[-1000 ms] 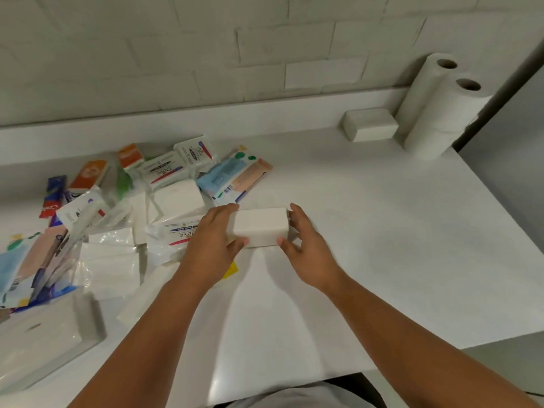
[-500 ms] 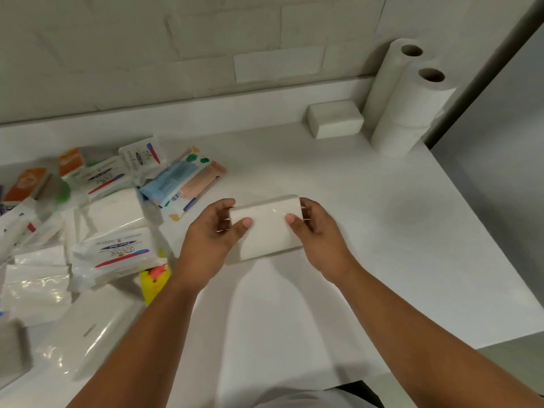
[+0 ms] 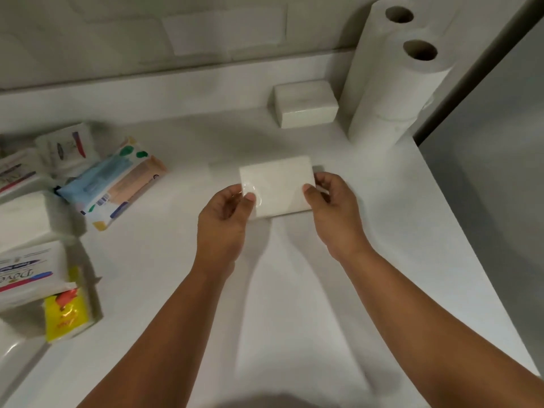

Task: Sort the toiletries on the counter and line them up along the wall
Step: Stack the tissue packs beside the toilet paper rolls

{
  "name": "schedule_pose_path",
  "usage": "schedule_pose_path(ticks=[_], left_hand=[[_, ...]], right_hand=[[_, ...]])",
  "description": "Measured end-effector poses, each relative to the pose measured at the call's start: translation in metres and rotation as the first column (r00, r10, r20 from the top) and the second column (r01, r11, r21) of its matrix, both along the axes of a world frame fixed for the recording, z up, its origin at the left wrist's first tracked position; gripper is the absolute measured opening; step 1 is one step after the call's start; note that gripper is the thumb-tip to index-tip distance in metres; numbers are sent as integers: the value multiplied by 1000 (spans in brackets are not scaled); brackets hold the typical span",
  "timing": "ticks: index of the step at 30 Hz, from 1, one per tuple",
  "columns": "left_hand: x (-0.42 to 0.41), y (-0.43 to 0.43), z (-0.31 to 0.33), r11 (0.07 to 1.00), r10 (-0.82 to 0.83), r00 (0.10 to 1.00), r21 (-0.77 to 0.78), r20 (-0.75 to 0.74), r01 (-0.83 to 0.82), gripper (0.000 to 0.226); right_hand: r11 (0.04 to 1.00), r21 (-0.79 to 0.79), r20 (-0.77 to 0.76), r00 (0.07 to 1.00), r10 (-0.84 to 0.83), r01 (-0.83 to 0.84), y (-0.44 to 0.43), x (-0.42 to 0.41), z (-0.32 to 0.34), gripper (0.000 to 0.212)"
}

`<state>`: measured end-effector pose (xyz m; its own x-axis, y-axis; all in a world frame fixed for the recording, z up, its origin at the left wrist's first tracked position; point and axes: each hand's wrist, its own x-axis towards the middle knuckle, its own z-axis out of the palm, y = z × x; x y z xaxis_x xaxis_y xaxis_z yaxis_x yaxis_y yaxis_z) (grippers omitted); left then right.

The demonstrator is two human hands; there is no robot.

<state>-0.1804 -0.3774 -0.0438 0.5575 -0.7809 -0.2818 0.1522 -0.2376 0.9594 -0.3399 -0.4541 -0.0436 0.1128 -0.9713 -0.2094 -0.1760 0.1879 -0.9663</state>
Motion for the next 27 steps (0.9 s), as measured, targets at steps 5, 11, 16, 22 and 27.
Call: schedule_pose_path(ticks=[5,11,16,22,27], left_hand=[[-16,-63,7,999,18,999,-41,30,-17,37],[-13,-137,25,993,31,974,-118,223,-5,51],[-2,-187,25,996,21,937,-92,349,12,43],[-9,-209,11,994,101,902,-91,420,-69,44],[-14,-218,5,991,131,914,-79,384,-109,47]], right_hand=[[970,-243,-121,992,-22,-8,-52,2,12,31],[922,-387,-112,991,-76,27,-116,16,26,42],[930,-353,-85,986,-143,104,-152,29,24,44],[954,-283,-113,984,-136,99,-177,36,14,42],[954,-282,-131,981,-141,99,-186,37,13,42]])
